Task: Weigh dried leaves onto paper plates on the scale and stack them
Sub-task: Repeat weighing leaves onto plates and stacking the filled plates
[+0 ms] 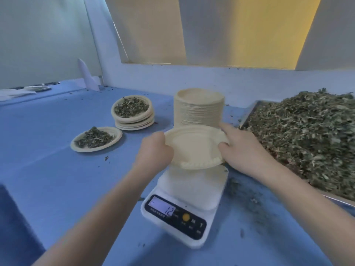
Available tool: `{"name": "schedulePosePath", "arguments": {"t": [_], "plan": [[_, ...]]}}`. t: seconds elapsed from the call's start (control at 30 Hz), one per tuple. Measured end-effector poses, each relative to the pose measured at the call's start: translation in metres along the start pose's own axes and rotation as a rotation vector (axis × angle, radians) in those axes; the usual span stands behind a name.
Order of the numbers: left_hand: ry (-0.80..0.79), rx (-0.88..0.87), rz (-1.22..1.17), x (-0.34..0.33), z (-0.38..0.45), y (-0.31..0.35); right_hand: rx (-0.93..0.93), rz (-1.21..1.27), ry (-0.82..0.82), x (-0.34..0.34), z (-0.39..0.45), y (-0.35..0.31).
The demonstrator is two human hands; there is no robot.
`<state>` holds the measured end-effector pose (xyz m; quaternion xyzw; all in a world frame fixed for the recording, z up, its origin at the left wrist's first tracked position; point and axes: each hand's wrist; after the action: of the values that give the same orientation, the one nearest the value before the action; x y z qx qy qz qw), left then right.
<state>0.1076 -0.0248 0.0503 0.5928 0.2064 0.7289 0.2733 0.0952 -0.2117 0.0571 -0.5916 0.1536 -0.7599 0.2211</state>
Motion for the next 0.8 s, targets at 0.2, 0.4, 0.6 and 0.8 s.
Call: {"name": "schedulePosePath", "arguments": {"t": [0.2, 0.4, 0.6, 0.8], "plan": [[0.017, 0.079, -0.119, -0.034, -0.026, -0.026, -0.055, -0.027, -0.024, -0.041, -0.028, 0.024], [0.06, 0.097, -0.3, -0.044, -0.022, -0.037, -0.08, -0.012, -0.015, -0.05, -0.025, 0.034], [0.213, 0.171, -0.517, -0.034, -0.016, -0.051, -0.099, 0.103, -0.014, -0.046, -0.015, 0.031], [0.245, 0.159, -0.674, -0.033, -0.027, -0.063, -0.107, 0.136, 0.016, -0.048, -0.019, 0.03]]}}
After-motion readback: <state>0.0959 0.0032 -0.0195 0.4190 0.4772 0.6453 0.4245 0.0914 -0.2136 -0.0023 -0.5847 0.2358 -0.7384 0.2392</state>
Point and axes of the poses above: each hand's wrist, its own z-axis towards the middle knuckle, its own x-axis out of the back of the hand, y = z × x, and after that the axes turned 8 degrees about -x, right-handed
